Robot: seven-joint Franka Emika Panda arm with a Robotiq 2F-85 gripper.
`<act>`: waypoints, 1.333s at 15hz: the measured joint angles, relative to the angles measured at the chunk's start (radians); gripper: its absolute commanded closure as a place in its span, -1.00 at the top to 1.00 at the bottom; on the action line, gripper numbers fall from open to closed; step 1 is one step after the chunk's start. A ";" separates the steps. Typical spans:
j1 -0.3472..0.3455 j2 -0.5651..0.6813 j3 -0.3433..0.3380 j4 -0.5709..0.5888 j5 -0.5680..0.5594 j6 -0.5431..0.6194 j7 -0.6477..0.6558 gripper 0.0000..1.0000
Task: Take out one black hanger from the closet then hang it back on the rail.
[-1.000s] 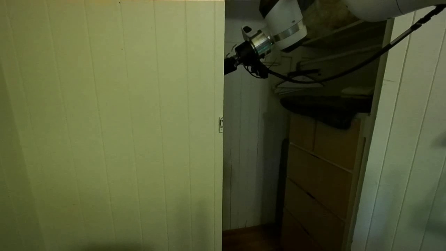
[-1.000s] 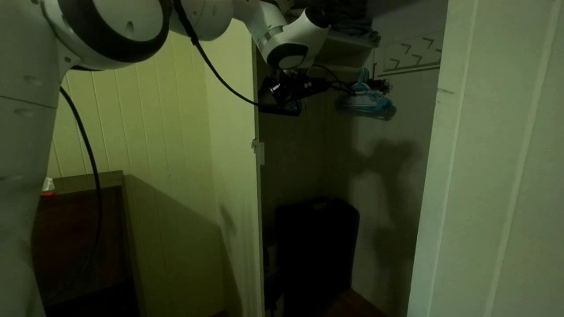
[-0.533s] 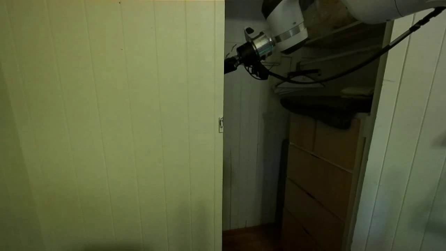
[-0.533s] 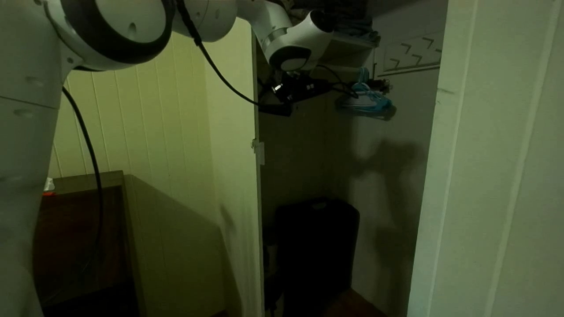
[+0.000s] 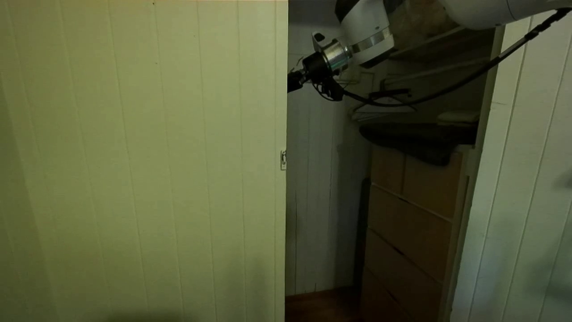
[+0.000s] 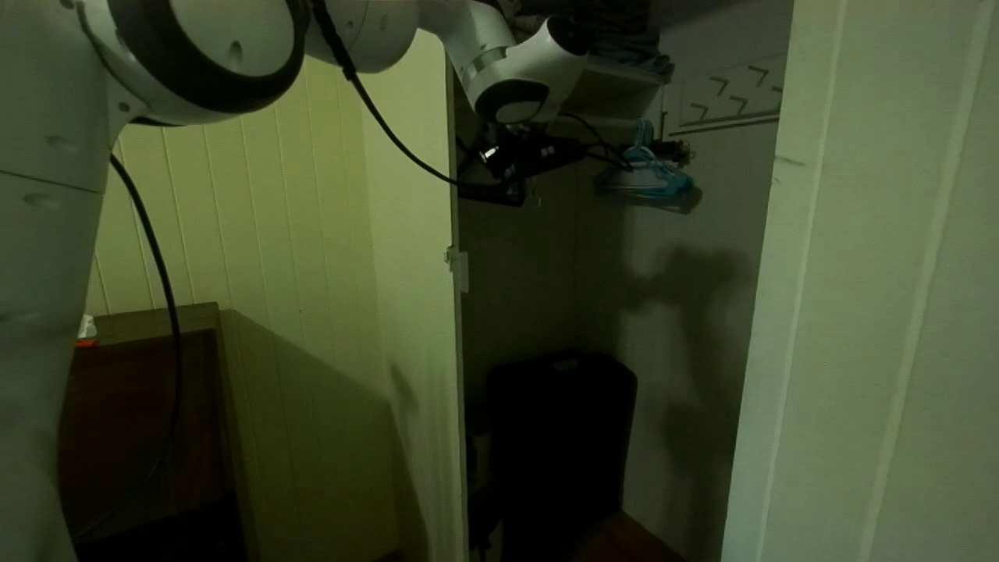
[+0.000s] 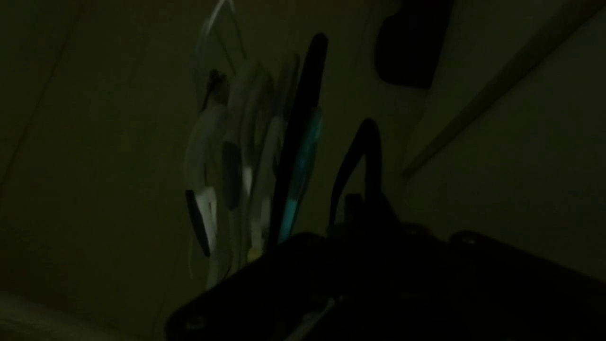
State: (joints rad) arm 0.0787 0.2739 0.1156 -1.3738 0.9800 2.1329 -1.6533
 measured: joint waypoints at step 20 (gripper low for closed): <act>-0.135 -0.204 -0.060 -0.045 0.025 -0.184 0.147 -0.97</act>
State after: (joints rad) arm -0.0561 0.0700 0.0551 -1.4183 1.0053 1.9485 -1.5064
